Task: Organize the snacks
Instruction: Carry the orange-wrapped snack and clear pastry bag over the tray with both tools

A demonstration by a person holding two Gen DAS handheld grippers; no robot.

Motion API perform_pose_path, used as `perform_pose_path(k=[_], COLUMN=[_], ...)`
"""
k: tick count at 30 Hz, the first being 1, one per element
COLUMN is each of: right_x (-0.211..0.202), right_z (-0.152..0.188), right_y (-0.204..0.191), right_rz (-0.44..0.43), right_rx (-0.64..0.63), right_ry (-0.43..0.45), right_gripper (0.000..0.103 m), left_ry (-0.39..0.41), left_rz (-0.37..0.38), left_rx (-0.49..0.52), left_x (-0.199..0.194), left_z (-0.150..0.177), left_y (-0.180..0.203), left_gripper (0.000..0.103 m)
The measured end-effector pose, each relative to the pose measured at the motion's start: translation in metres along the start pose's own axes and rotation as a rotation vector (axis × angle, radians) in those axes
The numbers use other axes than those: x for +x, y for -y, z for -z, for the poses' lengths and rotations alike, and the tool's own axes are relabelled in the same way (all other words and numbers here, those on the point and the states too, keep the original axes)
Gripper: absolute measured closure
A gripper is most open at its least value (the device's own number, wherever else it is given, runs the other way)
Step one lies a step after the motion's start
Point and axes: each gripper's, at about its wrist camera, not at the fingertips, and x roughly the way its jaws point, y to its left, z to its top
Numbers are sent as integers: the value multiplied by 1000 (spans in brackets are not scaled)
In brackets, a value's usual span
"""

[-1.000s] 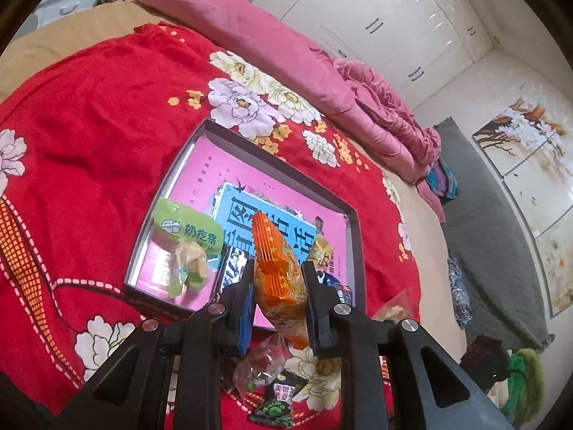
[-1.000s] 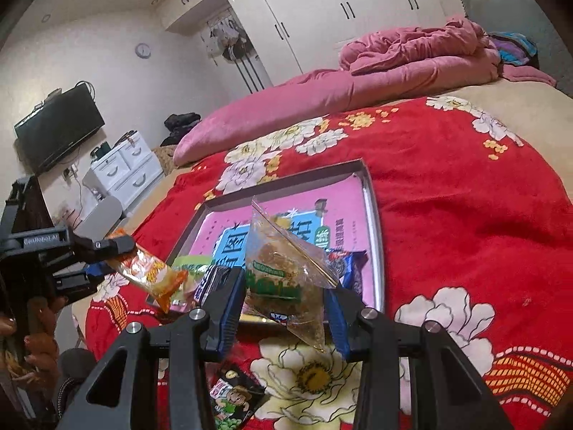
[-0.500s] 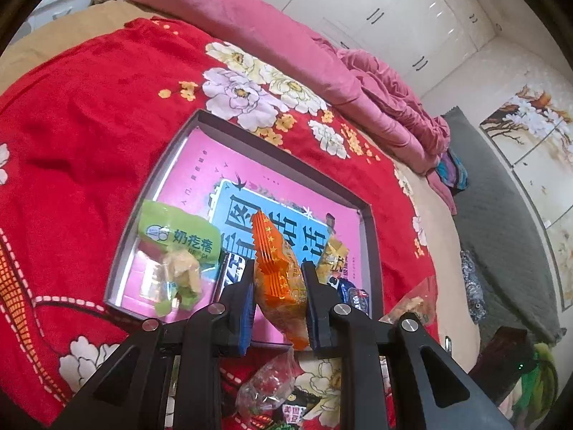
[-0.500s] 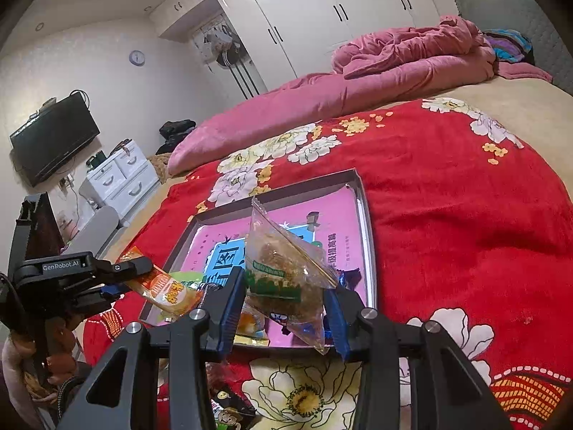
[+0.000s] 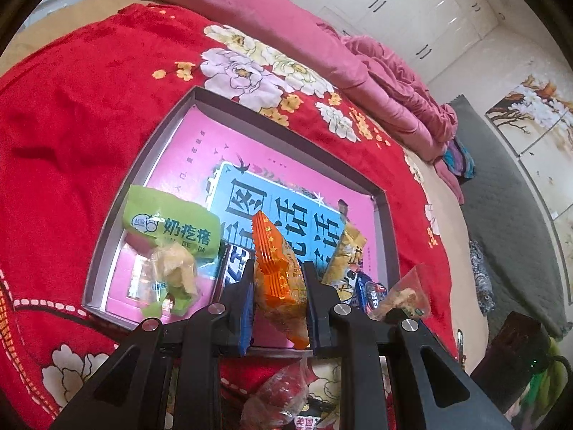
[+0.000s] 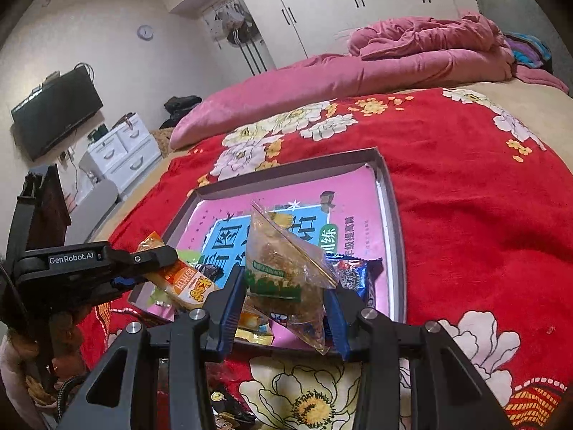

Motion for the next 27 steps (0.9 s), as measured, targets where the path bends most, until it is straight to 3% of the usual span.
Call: perform_pose_path(k=[27], right_x=[32], right_z=[9], right_y=[-10], right_rz=[-57], right_rx=[-37], right_ry=[-89], right_gripper=[59], left_ry=[-29], left_rz=[3], left_rx=[20], left_x=[12], left_z=[3], left_y=[-2], left_gripper=[78])
